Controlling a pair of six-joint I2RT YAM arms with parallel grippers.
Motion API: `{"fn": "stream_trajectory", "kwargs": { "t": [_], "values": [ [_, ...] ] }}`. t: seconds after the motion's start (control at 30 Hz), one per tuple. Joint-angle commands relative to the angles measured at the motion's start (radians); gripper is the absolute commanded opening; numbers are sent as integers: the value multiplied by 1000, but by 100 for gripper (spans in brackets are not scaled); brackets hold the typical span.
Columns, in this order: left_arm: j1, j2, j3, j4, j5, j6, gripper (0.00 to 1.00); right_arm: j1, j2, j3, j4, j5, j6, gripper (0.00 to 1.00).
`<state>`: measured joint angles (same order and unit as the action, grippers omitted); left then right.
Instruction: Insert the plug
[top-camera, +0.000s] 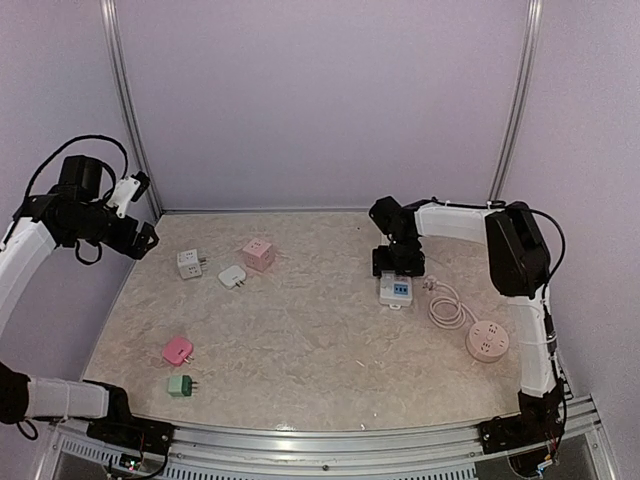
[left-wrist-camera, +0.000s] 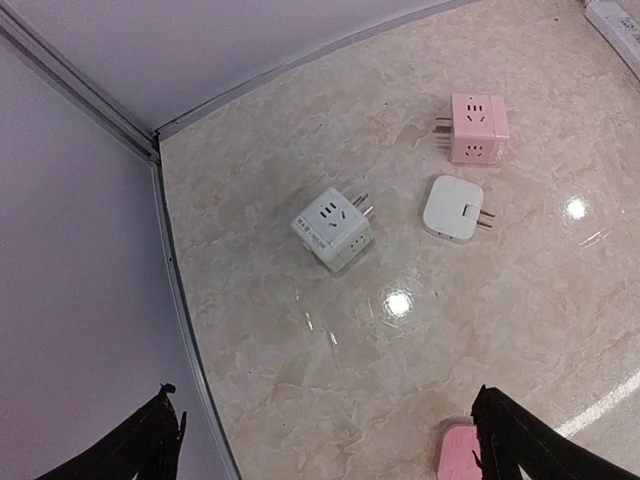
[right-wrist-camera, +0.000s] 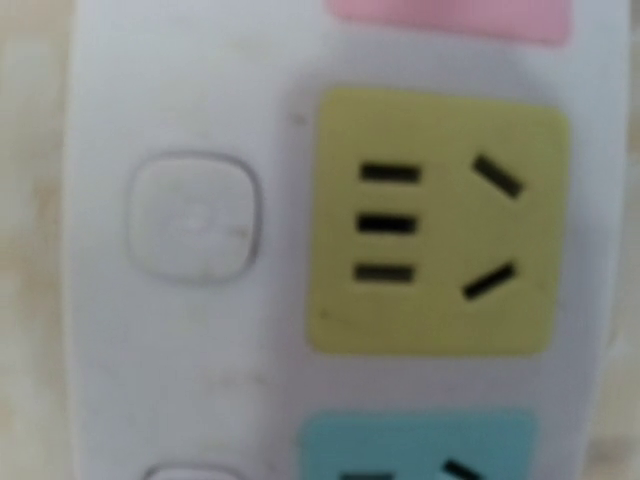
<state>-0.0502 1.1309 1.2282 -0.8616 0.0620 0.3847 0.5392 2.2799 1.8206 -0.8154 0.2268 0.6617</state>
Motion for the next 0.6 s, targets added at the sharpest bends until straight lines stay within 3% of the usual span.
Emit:
{"fn": "stream_trajectory", "kwargs": {
  "t": [0.0, 0.13, 0.57],
  "values": [
    [3, -52, -11, -42, -34, 50, 99, 68, -75, -127, 56, -108, -176, 57],
    [18, -59, -13, -68, -27, 70, 99, 145, -135, -214, 62, -176, -362, 47],
    [82, -87, -70, -149, 28, 143, 99, 309, -257, -370, -39, -457, -960, 42]
  ]
}}
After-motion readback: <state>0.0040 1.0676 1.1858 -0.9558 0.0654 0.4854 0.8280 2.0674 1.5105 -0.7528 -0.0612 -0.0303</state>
